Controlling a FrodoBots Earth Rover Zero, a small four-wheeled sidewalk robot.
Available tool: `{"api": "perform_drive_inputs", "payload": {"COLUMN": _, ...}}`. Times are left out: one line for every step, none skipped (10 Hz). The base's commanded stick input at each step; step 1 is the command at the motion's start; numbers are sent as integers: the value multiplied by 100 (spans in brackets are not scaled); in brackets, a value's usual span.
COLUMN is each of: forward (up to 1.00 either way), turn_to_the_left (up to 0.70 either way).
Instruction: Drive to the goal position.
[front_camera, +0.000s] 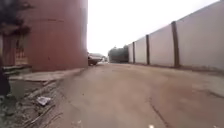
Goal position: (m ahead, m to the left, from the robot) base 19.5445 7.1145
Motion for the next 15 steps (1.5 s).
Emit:
{"api": "perform_drive_inputs", "payload": {"forward": 50, "turn_to_the_left": 0}}
{"api": "perform_drive_inputs", "payload": {"forward": 50, "turn_to_the_left": 0}}
{"api": "perform_drive_inputs", "payload": {"forward": 50, "turn_to_the_left": 0}}
{"api": "perform_drive_inputs", "payload": {"forward": 50, "turn_to_the_left": 0}}
{"api": "perform_drive_inputs", "payload": {"forward": 50, "turn_to_the_left": 0}}
{"api": "perform_drive_inputs", "payload": {"forward": 50, "turn_to_the_left": 0}}
{"api": "perform_drive_inputs", "payload": {"forward": 50, "turn_to_the_left": 0}}
{"api": "perform_drive_inputs", "payload": {"forward": 50, "turn_to_the_left": 0}}
{"api": "perform_drive_inputs", "payload": {"forward": 50, "turn_to_the_left": 0}}
{"api": "perform_drive_inputs", "payload": {"forward": 50, "turn_to_the_left": 0}}
{"api": "perform_drive_inputs", "payload": {"forward": 50, "turn_to_the_left": 0}}
{"api": "perform_drive_inputs", "payload": {"forward": 50, "turn_to_the_left": 0}}
{"api": "perform_drive_inputs", "payload": {"forward": 50, "turn_to_the_left": 0}}
{"api": "perform_drive_inputs", "payload": {"forward": 50, "turn_to_the_left": 0}}
{"api": "perform_drive_inputs", "payload": {"forward": 50, "turn_to_the_left": 0}}
